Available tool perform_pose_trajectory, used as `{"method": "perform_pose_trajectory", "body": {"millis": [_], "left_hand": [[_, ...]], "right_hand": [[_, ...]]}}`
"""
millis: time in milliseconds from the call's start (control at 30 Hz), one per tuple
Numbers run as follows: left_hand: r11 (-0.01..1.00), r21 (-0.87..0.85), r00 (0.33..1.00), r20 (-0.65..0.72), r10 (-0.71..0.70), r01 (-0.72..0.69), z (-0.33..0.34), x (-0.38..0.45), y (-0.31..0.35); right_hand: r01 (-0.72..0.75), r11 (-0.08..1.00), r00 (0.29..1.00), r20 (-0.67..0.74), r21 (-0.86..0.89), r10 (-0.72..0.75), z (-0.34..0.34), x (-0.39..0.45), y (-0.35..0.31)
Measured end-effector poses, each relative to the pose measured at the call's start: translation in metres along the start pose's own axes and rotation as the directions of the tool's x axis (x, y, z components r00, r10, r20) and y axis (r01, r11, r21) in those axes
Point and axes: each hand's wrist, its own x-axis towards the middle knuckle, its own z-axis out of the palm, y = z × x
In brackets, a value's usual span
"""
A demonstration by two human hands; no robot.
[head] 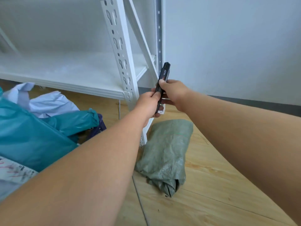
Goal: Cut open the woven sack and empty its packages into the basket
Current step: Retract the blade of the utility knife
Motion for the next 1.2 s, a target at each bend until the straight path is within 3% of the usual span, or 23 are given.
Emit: {"method": "perform_pose_trajectory", "body": {"millis": [200,367,467,567,667,833,1033,1200], "left_hand": [[0.99,-0.065,0.992,0.025,0.123,-0.121,-0.034,-0.005,0.067],[0.967,-0.028,0.967,0.028,0.255,-0.254,-0.068,-0.008,0.101],[0.955,0.053,0.956,0.038,0.29,-0.292,-0.086,-0.007,0.115],[0.899,0.247,0.918,-0.075,0.39,-0.362,-0.1,-0.006,0.121],[0.836,0.337,0.827,-0.22,0.518,-0.434,-0.113,-0.004,0.129],[0.641,0.497,0.542,-0.349,0.764,-0.584,-0.141,0.003,0.157],[0.583,0.659,0.348,-0.468,0.812,-0.474,-0.182,0.035,0.196],[0.695,0.628,0.478,-0.518,0.709,-0.35,-0.199,0.049,0.212]], "right_hand": [[0.185,0.981,0.982,-0.039,0.06,-0.183,0.012,-0.012,-0.072],[0.333,0.942,0.937,-0.098,-0.041,-0.335,0.033,-0.02,-0.12],[0.383,0.919,0.914,-0.104,-0.094,-0.391,0.047,-0.025,-0.14],[0.451,0.885,0.882,-0.095,-0.114,-0.462,0.058,-0.027,-0.153],[0.554,0.822,0.822,-0.069,-0.129,-0.565,0.063,-0.03,-0.172],[0.675,0.711,0.728,0.023,-0.196,-0.685,0.082,-0.033,-0.213],[0.698,0.706,0.716,0.119,-0.121,-0.688,0.124,-0.014,-0.269],[0.603,0.795,0.792,0.167,-0.065,-0.587,0.133,0.014,-0.289]]}}
